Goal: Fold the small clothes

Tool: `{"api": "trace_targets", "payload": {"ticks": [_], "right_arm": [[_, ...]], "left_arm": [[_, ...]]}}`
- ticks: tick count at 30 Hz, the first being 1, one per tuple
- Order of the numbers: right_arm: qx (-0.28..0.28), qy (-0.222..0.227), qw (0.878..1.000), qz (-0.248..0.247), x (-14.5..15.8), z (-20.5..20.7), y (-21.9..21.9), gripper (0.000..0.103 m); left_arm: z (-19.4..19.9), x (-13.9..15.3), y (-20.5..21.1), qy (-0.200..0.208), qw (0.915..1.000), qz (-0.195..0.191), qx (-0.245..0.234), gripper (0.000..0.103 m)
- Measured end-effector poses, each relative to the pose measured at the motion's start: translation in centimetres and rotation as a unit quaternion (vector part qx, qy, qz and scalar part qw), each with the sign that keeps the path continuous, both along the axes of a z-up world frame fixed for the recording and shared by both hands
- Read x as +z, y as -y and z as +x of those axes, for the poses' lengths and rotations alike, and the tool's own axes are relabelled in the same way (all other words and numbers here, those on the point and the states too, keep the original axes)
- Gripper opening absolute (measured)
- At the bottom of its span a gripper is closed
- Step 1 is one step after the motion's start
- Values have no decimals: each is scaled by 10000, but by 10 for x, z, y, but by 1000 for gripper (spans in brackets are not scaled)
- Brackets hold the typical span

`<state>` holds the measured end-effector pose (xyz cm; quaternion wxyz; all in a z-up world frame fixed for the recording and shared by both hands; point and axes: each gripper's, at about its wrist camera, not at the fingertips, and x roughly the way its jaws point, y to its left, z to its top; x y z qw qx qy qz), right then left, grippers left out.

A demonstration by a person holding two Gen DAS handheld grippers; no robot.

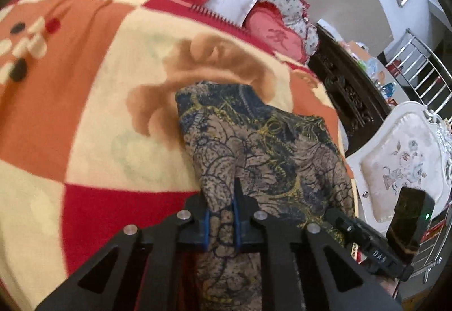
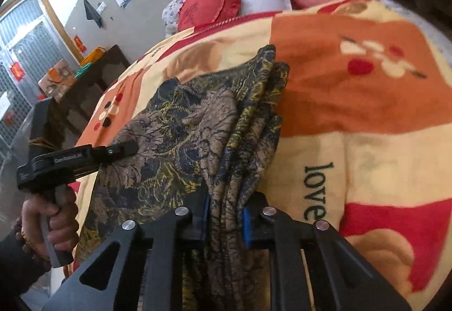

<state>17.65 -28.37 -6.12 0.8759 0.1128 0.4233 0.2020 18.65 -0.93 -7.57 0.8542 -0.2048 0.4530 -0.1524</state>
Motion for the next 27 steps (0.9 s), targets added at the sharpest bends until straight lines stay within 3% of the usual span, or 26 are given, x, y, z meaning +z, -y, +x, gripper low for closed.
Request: {"api": "trace_targets", "payload": {"ticks": [6,12,15,18,20,21,23,27], "right_arm": [[167,-15,9992,350,37,1,-43,18],[446,36,9963,731,34,9,-98,17],[389,101,9977,551,19,21,-120,17],[138,-510,9977,425,-18,41,-121,19],[-46,-1010,9925,690,-36,54,-112,24],[-126,-1122,9890,953,-39,54,-105,28],[-168,-1240,9841,1260,-37,47,-96,30],[251,-1263,9839,1235,-34,14,-93,40]], "left_arm": [[-4,38,-52,220,9989,411,85,12],[12,59,-113,341,9965,662,394,14],[28,38,-122,92,9950,928,364,18],[45,-4,-126,-468,9920,1096,422,23],[40,-10,-135,-457,9936,859,573,35],[34,-10,-140,-424,9943,739,644,46],[22,-9,-147,-410,9956,555,632,55],[-20,-20,-150,-544,9980,253,204,57]]}}
